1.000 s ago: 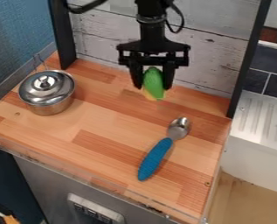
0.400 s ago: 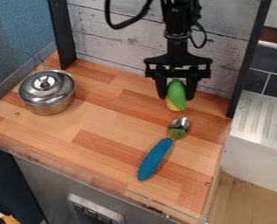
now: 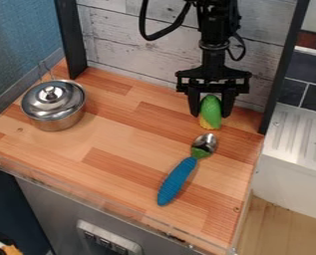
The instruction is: TAKE THE CORN AND PUT IT ABOVE THE SPOON
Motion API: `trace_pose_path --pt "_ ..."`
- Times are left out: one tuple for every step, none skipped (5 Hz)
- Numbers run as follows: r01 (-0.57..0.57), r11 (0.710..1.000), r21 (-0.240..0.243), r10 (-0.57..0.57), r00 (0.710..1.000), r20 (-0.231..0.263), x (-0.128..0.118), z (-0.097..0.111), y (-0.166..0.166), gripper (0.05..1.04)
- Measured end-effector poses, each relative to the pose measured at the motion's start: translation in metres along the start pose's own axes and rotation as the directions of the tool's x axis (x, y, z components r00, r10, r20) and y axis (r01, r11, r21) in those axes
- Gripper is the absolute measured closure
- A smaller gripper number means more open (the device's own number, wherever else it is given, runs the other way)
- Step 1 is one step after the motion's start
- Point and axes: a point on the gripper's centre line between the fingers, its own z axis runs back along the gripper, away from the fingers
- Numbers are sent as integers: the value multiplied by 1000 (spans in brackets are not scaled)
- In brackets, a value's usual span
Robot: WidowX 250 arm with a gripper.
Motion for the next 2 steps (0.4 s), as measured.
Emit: trace_pose_path --pt "-21 1000 15 21 1000 10 2 -1 2 91" --pt "-36 999 25 35 999 13 2 -1 4 73"
